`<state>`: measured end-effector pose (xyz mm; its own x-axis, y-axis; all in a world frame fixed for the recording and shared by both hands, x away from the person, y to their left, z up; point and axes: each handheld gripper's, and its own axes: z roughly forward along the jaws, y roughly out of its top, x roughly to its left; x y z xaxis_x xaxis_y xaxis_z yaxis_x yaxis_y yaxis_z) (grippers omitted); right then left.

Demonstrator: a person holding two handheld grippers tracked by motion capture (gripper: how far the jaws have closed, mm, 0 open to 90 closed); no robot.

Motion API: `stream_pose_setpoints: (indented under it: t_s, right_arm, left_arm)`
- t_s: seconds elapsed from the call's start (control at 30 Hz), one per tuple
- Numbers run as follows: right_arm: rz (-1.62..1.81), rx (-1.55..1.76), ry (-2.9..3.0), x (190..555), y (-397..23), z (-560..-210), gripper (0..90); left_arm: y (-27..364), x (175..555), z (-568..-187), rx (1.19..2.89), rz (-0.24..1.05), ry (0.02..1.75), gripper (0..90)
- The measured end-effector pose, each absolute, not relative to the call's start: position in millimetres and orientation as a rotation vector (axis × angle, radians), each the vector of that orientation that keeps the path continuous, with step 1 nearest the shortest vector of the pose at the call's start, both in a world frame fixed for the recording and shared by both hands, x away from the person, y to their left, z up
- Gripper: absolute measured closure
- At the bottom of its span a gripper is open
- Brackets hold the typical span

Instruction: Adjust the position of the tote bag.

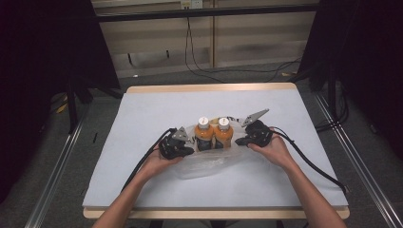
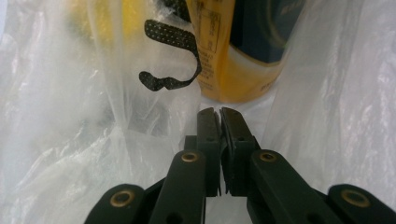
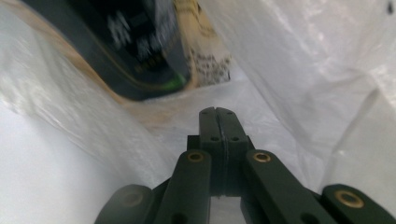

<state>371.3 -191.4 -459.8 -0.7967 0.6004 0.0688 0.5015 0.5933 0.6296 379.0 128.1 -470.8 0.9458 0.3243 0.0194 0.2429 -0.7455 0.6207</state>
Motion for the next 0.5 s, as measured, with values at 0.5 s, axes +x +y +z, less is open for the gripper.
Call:
stream_pose_setpoints:
  t_s: [0.5]
  right_arm:
    - [0.809,0.993,2.626,374,-214,-469,89.9]
  left_arm:
    - [138,380,-468,2.528,0.332,0.403,90.0]
